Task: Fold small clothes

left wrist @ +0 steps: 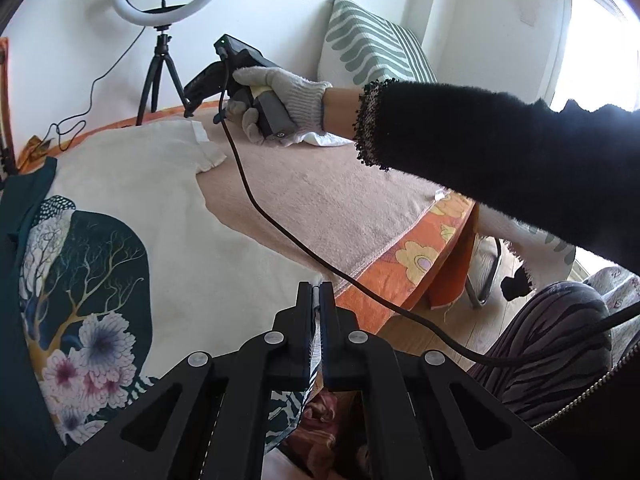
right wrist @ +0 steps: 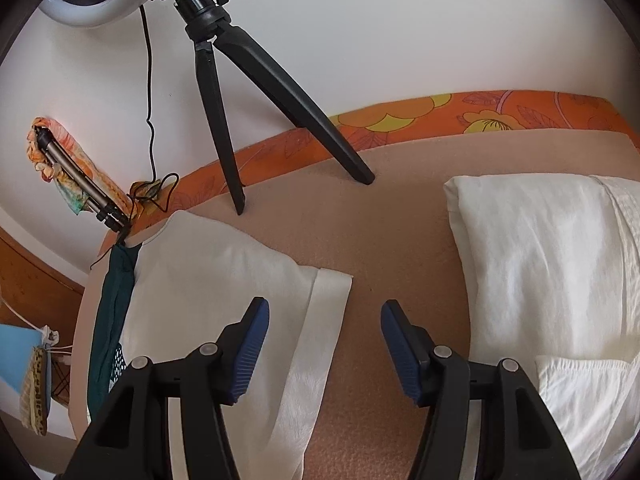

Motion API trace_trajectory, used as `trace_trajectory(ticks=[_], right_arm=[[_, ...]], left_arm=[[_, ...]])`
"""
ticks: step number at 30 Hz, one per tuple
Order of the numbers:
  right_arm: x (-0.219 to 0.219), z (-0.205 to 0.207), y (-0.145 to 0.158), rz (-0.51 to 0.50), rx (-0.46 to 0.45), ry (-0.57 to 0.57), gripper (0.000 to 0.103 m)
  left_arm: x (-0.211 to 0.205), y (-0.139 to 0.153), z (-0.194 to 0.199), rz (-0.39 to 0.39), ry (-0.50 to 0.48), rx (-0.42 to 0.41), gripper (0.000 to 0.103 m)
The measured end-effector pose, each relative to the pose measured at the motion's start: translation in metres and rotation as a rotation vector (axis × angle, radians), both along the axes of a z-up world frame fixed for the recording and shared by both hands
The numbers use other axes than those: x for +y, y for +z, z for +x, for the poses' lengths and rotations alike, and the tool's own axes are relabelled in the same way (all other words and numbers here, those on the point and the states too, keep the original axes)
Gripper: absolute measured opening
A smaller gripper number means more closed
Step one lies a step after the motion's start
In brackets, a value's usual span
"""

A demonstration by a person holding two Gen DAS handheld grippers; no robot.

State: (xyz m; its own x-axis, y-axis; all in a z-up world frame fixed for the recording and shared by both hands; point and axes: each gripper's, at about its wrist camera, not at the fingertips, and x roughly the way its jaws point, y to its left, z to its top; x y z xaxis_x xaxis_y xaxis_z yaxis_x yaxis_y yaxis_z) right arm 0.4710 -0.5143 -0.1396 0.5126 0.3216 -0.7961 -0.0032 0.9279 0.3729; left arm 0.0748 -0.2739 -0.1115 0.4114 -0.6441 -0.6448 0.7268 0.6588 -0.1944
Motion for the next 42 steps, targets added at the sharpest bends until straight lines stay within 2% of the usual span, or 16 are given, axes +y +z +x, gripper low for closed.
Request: trace_trajectory(ticks=[3,7,9,11,13,19,27,34,42], right_arm=[[0.006,0.007,-0.005,-0.021,0.011,0.008,0.058],[0.018,0.013,-0.010,-0.054,0.004,0.020,0.044],[0.025,0.015,-0.011,-0.065,0.009,0.027,0.018],[0.030,0.016,-0.011,-0.062,0.020,0.034,0.007],[0.037,0.016,-0.005,-0.085,0.009,0.039,0.003],[0.051,0.017,0.026,-0.126,0.002,0.024,0.002],[0.103,0.023,0.072,-0.264,-0.003,0.033,0.002],[0.193,0.031,0.100,-0.446,-0.037,0.107,0.002],[0.300,0.042,0.087,-0.614,-0.048,0.207,0.001]], left_arm=[[0.003,0.001,0.000,-0.014,0.008,0.006,0.002],[0.010,0.001,0.001,-0.031,0.026,0.014,0.002],[0.013,0.002,0.002,-0.038,0.034,0.014,0.002],[0.017,0.002,0.002,-0.047,0.045,0.012,0.002],[0.023,0.003,0.002,-0.062,0.058,0.013,0.002],[0.044,0.003,-0.002,-0.107,0.103,0.020,0.002],[0.087,0.001,-0.011,-0.175,0.193,0.035,0.002],[0.127,-0.011,-0.018,-0.239,0.303,0.069,0.002],[0.160,-0.026,-0.028,-0.259,0.378,0.089,0.002]])
